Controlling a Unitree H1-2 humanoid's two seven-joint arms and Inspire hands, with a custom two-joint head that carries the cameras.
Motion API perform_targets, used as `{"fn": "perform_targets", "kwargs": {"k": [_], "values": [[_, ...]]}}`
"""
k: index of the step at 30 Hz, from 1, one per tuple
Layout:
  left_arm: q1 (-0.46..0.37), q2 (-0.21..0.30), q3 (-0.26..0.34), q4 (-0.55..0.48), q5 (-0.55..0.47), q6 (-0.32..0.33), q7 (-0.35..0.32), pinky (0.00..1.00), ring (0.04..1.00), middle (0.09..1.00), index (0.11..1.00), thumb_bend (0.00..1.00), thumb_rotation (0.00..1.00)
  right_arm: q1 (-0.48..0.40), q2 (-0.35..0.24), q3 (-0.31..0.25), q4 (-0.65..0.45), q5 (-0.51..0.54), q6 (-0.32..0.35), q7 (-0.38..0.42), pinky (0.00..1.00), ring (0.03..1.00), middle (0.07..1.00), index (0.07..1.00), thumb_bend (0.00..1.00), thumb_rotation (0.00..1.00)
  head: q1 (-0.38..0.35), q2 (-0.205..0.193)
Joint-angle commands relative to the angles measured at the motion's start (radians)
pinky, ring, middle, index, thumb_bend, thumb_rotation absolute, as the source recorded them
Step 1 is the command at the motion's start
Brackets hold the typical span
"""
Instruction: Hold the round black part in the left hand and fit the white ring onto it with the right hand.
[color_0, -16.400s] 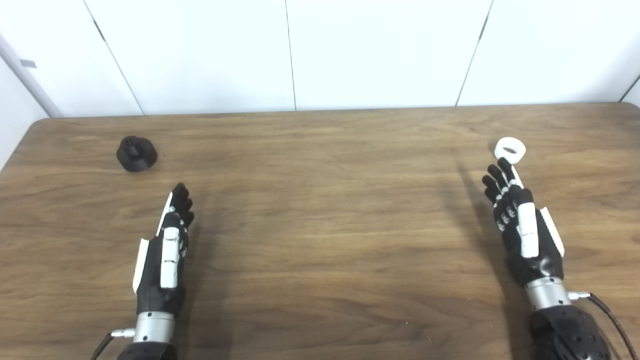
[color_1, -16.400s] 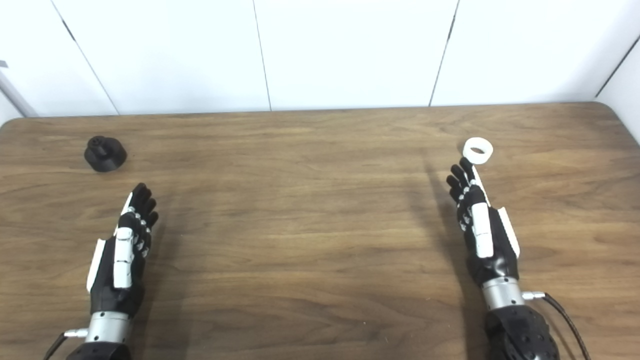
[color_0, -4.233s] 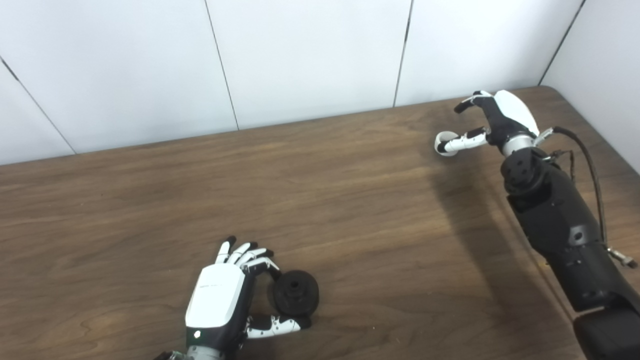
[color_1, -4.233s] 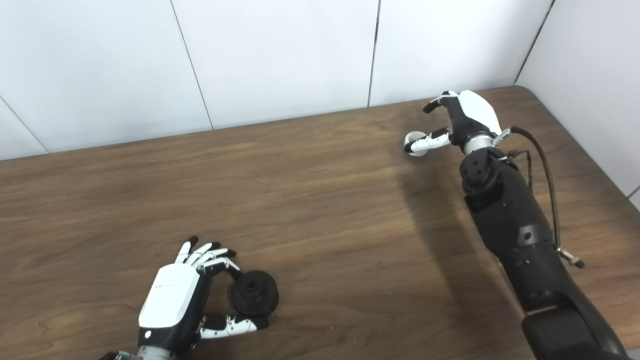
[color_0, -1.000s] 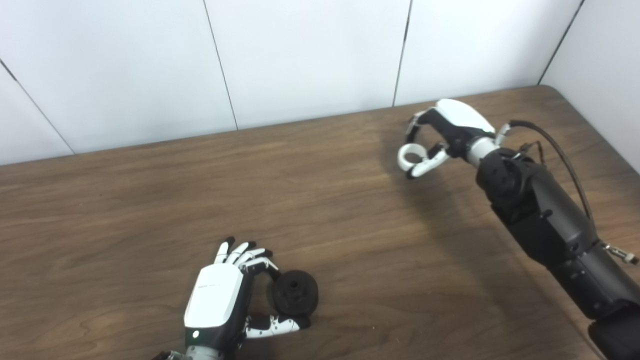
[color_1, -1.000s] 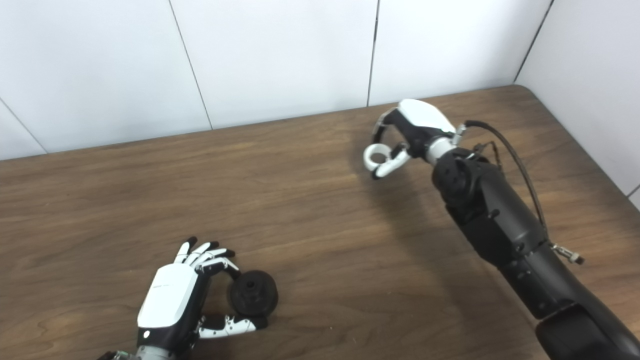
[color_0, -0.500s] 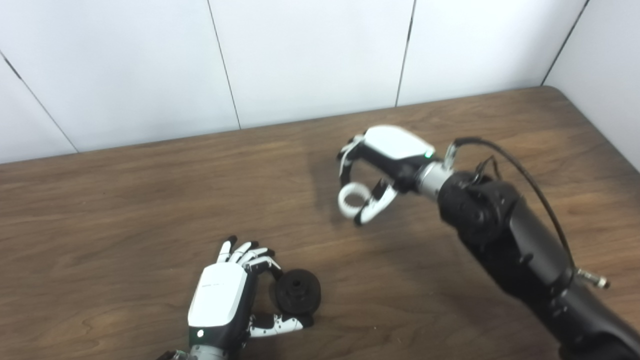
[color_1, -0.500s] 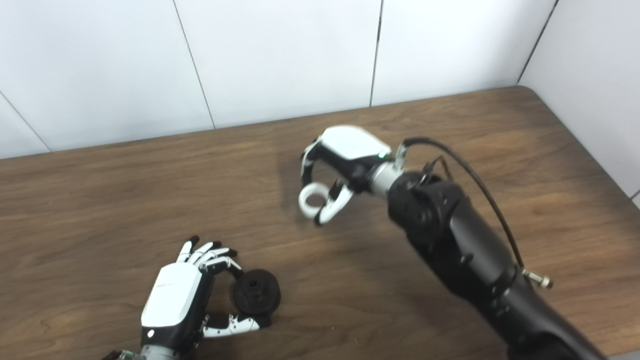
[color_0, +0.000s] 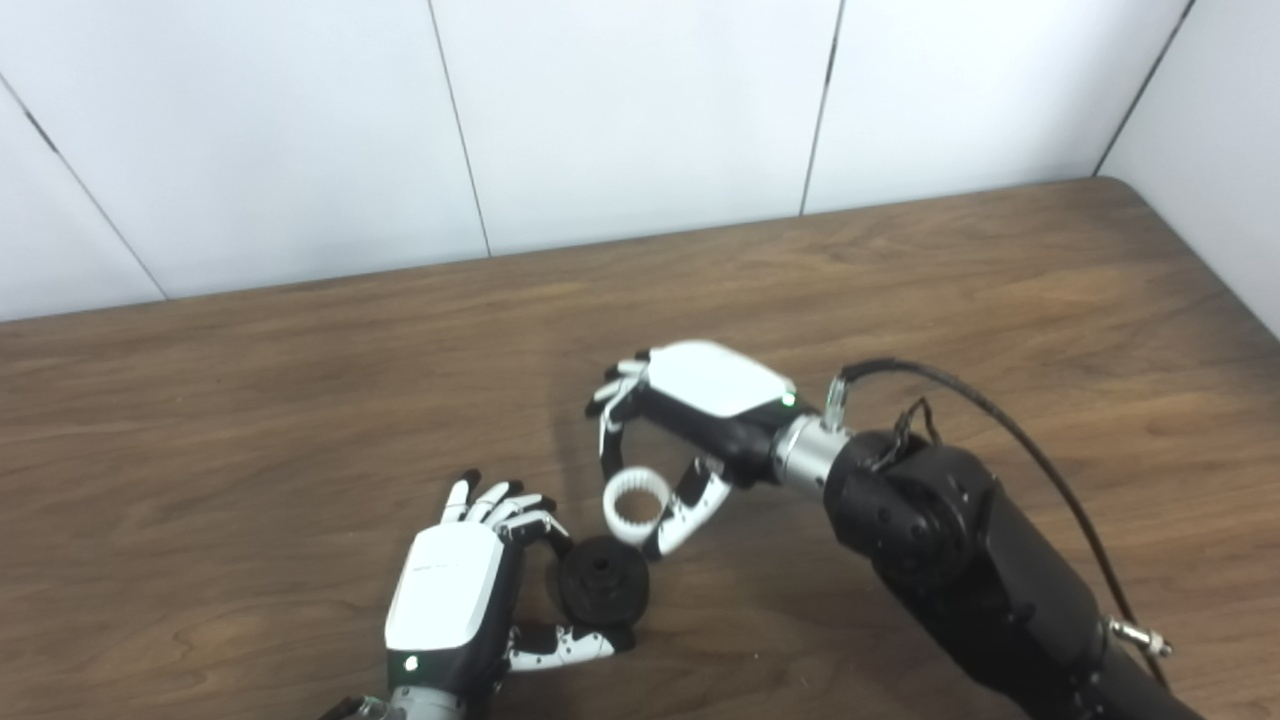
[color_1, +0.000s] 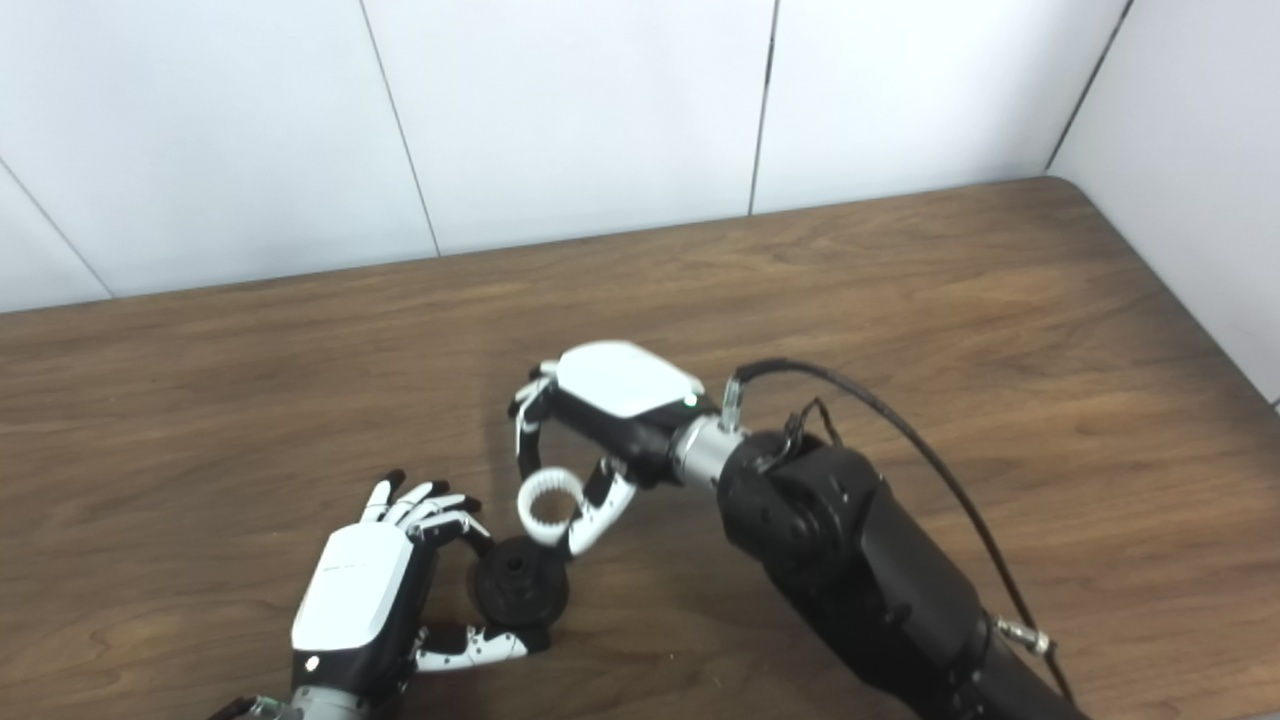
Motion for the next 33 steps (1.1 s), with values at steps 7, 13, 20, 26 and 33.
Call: {"fn": "perform_targets", "kwargs": {"k": [7, 13, 20, 26, 33], "values": [[0.02, 0.006, -0.019, 0.012, 0.031, 0.04, -0.083, 1.0, 0.889, 0.782, 0.483, 0.52, 0.05, -0.019, 0.024, -0.007, -0.099, -0.014, -0.028, 0.035, 1.0, 0.95, 0.849, 0.483, 0.52, 0.14, 0.01, 0.007], [0.018, -0.004, -0.02, 0.014, 0.029, 0.042, -0.072, 1.0, 0.884, 0.777, 0.483, 0.52, 0.05, -0.013, 0.035, -0.006, -0.105, -0.012, -0.049, 0.052, 1.0, 0.949, 0.847, 0.483, 0.52, 0.14, 0.02, 0.013], [0.015, -0.009, -0.022, 0.02, 0.024, 0.043, -0.066, 1.0, 0.887, 0.779, 0.482, 0.52, 0.05, -0.017, 0.041, -0.014, -0.108, -0.013, -0.057, 0.058, 1.0, 0.955, 0.845, 0.483, 0.52, 0.14, 0.025, 0.016], [0.015, -0.011, -0.024, 0.022, 0.027, 0.043, -0.058, 1.0, 0.887, 0.779, 0.483, 0.52, 0.05, -0.011, 0.043, -0.018, -0.103, -0.005, -0.062, 0.058, 1.0, 0.957, 0.844, 0.483, 0.52, 0.14, 0.03, 0.02], [0.014, -0.013, -0.027, 0.013, 0.036, 0.052, -0.066, 1.0, 0.885, 0.78, 0.483, 0.52, 0.05, -0.004, 0.045, -0.021, -0.087, -0.005, -0.068, 0.051, 1.0, 0.958, 0.843, 0.483, 0.52, 0.13, 0.031, 0.023]]}}
